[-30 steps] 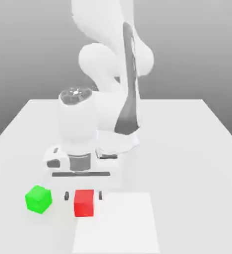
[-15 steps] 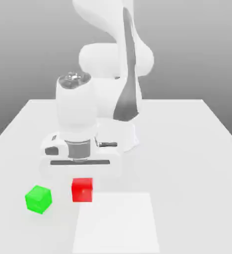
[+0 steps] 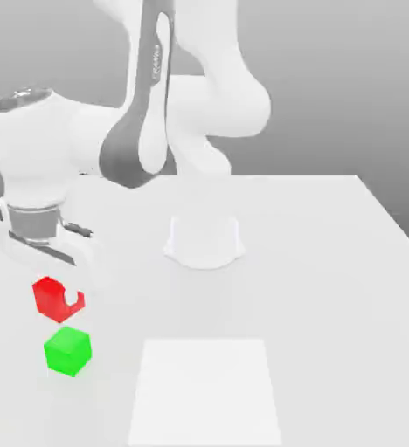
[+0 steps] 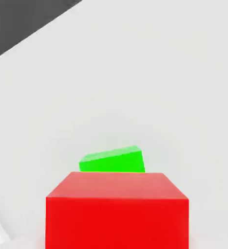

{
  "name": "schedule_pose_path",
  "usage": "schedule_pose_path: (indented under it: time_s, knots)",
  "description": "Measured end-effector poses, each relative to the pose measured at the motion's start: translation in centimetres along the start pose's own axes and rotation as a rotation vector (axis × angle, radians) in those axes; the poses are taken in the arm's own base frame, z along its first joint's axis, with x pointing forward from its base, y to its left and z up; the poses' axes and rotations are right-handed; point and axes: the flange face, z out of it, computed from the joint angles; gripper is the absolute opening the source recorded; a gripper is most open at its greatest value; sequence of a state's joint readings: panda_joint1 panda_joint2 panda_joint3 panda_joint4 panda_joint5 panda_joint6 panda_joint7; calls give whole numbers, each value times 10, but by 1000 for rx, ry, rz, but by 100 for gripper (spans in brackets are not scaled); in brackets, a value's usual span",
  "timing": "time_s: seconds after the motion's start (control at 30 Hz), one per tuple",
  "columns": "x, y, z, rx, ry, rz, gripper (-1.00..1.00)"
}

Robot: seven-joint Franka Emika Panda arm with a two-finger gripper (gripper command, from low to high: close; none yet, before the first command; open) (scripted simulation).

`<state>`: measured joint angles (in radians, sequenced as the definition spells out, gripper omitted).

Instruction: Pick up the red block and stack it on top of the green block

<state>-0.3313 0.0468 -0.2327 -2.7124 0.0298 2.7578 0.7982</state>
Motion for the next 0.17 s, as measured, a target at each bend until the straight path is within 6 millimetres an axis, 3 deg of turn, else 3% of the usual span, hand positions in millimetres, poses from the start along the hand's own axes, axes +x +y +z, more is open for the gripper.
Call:
schedule_pose_path:
  time_s: [0.07,0.1,0.17]
  knots:
    - [-1,0,22,0,0,0,-100]
    - [-1,1,29,0,0,1,100]
    - [-1,1,29,0,0,1,100]
